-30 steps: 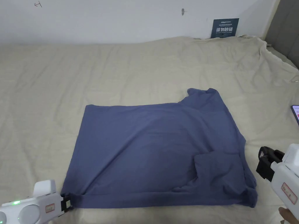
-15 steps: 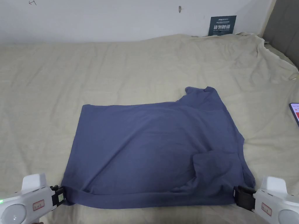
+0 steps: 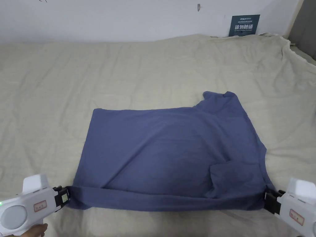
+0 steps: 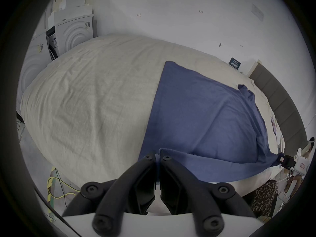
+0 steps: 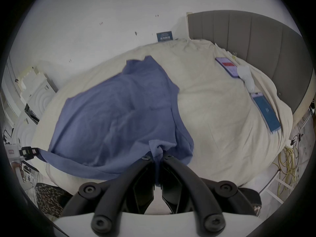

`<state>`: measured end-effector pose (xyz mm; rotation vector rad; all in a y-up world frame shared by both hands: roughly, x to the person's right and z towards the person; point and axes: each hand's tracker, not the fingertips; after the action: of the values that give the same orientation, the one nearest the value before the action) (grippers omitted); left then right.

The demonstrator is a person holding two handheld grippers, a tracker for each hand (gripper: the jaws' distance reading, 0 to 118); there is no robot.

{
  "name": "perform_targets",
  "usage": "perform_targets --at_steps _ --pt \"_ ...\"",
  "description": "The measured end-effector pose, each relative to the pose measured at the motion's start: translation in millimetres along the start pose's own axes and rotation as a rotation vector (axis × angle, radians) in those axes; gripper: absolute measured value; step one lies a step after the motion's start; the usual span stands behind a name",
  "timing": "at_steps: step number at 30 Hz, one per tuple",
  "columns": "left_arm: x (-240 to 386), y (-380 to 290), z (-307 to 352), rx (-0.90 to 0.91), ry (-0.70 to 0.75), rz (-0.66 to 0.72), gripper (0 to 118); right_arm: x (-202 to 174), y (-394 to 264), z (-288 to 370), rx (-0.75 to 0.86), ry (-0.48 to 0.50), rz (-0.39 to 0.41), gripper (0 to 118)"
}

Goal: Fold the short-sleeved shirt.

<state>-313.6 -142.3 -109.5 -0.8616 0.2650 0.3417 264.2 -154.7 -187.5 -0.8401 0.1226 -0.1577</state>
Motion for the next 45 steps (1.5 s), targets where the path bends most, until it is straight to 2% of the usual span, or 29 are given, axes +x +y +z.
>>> perform_targets --at_steps 7,15,20,26,32,34,35,36,37,38,39,45 --pt "17 43 -7 0.049 0.005 -0.011 1 -11 59 -14 0.079 0.013 0.010 3" --pt "36 86 -59 0.035 0.038 -0.072 1 -19 102 -70 0.032 -0.017 0.029 3" --pt "48 99 -103 -0.026 0.079 -0.149 1 -15 107 -116 -0.035 -0.046 0.006 3" --pt "43 98 -160 -0.115 0.122 -0.148 1 -11 101 -163 -0.123 -0.091 -0.006 3" --pt "54 95 -163 -0.140 0.160 -0.194 2 -17 96 -173 -0.153 -0.117 0.012 3" --pt "57 98 -155 -0.134 0.157 -0.215 16 -21 100 -164 -0.154 -0.121 0.027 9" --pt "59 99 -151 -0.125 0.163 -0.222 32 -23 103 -158 -0.151 -0.126 0.033 20" --pt "60 101 -148 -0.120 0.162 -0.215 66 -25 105 -150 -0.137 -0.125 0.034 44" --pt "60 105 -142 -0.114 0.161 -0.197 87 -26 108 -141 -0.117 -0.123 0.037 67" --pt "61 107 -136 -0.108 0.153 -0.186 104 -28 110 -132 -0.097 -0.118 0.040 86" --pt "63 109 -127 -0.070 0.122 -0.170 115 -30 113 -118 -0.053 -0.109 0.038 98" --pt "80 114 -51 0.104 0.053 -0.207 115 -38 128 -35 0.137 -0.043 0.037 98"
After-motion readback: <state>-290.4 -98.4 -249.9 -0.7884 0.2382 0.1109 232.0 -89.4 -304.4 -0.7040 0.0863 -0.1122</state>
